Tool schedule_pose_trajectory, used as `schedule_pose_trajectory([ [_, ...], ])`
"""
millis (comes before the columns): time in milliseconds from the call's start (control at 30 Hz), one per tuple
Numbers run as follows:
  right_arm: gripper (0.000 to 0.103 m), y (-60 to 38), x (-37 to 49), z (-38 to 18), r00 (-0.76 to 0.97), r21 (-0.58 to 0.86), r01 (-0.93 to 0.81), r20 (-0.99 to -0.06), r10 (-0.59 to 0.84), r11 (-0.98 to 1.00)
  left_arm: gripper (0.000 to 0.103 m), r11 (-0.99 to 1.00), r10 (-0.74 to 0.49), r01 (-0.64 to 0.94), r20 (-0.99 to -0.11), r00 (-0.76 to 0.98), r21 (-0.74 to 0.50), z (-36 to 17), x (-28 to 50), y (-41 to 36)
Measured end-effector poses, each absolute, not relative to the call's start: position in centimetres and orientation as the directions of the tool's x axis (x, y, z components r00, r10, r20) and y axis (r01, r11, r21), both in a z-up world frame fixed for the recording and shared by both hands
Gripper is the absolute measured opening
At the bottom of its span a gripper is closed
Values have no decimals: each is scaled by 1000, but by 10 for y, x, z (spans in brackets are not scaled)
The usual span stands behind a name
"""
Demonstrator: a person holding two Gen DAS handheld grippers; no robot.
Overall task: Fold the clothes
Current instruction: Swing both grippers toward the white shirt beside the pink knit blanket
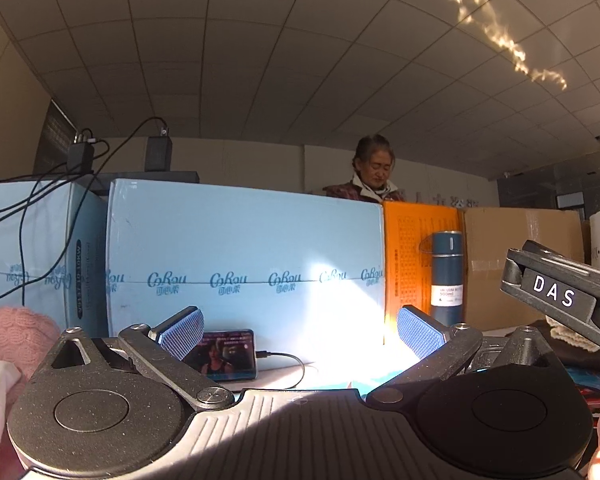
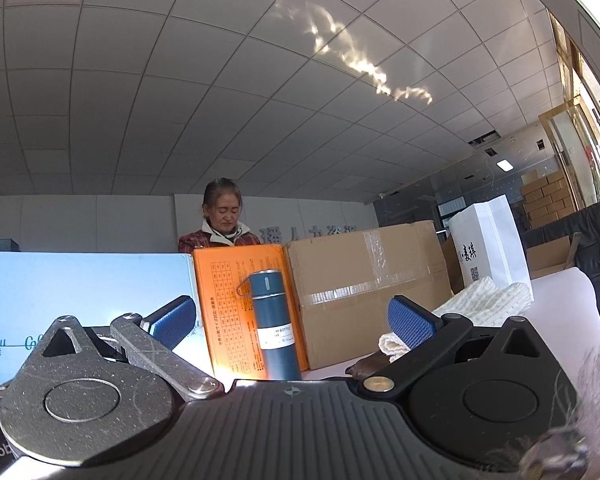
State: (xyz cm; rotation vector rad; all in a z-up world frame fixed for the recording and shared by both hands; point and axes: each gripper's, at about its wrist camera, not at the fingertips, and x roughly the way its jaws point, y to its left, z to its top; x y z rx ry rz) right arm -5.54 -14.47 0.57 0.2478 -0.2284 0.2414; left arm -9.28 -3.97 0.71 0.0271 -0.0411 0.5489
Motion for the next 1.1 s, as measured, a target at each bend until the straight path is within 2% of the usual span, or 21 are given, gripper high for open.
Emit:
schedule_pose_trajectory([
  [200, 103, -146, -64, 4, 921, 198, -297, 317, 226, 934, 103, 841, 541, -540, 63, 839, -33, 7, -106, -39],
  [467, 103, -160, -66, 3, 870, 258, -443, 355, 343, 859, 103, 849, 527, -523, 213, 822, -83, 11, -156, -46],
  [633, 103, -155, -86, 8, 788, 172, -581, 365, 496, 796, 103, 866, 488, -453, 166, 857, -210, 21, -189, -34],
  [800, 103, -147, -113, 14, 676, 43, -702, 353, 647, 711, 103, 857, 491, -448, 141, 859, -254, 24, -222, -22],
  [967, 103, -133, -142, 22, 583, -90, -770, 305, 753, 632, 103, 794, 590, -546, 126, 798, -267, 24, -268, -9],
  [1100, 103, -117, -158, 29, 505, -130, -828, 252, 826, 546, 103, 710, 694, -642, 130, 708, -290, 26, -310, 4],
])
